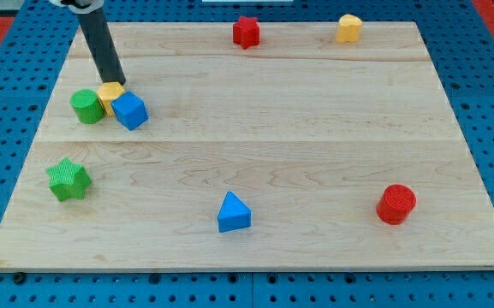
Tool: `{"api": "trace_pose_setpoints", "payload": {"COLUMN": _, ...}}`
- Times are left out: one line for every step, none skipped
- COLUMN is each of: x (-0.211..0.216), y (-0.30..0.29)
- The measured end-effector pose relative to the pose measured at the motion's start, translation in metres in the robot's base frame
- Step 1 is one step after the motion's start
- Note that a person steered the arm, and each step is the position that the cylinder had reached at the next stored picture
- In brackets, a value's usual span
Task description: Move red star slightly left and a bit down
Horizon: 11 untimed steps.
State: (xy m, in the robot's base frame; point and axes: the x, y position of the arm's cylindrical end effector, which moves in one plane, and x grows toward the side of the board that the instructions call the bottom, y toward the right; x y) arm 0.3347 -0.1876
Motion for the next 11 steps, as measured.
{"api": "trace_pose_setpoints", "payload": {"x": -0.011, "y": 0.058}}
{"api": "trace_pose_setpoints", "payload": {"x": -0.011, "y": 0.132}}
{"api": "trace_pose_setpoints", "payload": {"x": -0.008, "y": 0.217}}
{"api": "trace_pose_setpoints", "payload": {"x": -0.001, "y": 0.271}}
{"api": "trace_pose_setpoints", "payload": {"x": -0.047, "y": 0.303}}
{"api": "trace_pose_setpoints", "payload": {"x": -0.143, "y": 0.299}}
{"api": "trace_pose_setpoints", "payload": {"x": -0.143, "y": 0.296}}
{"api": "trace_pose_setpoints", "payload": {"x": -0.143, "y": 0.250}}
{"api": "trace_pose_setpoints", "payload": {"x": -0.139, "y": 0.220}}
{"api": "trace_pose_setpoints", "payload": {"x": -0.132, "y": 0.182}}
{"api": "trace_pose_setpoints", "payload": {"x": -0.134, "y": 0.133}}
